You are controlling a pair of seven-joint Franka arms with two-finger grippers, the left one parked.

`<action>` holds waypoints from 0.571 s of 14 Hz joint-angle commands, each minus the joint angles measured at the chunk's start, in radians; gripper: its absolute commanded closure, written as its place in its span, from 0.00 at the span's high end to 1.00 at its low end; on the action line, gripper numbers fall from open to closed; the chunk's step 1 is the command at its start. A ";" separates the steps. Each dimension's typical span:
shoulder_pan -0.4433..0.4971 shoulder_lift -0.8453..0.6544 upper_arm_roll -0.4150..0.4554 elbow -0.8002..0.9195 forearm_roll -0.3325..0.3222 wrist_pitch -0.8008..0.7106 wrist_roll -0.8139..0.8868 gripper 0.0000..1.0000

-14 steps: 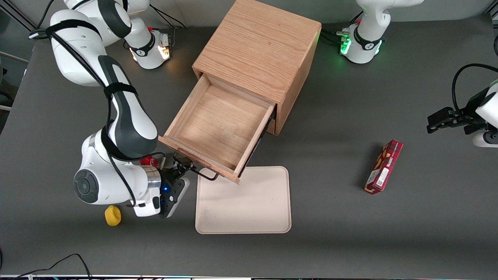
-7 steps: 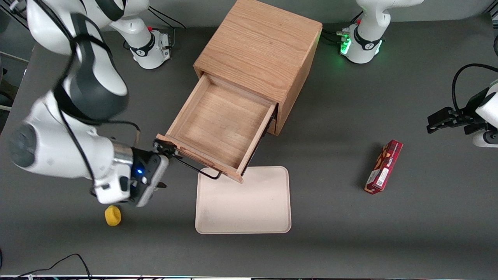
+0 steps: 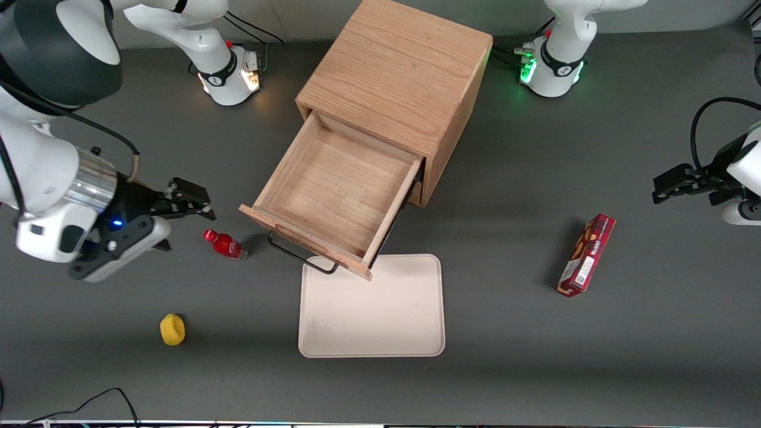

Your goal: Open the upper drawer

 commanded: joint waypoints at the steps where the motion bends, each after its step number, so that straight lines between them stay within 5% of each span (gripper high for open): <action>1: 0.003 -0.093 -0.058 -0.152 -0.052 -0.073 0.105 1.00; 4: 0.007 -0.307 -0.094 -0.506 -0.075 0.027 0.213 1.00; 8: -0.012 -0.625 -0.101 -0.991 -0.095 0.340 0.217 1.00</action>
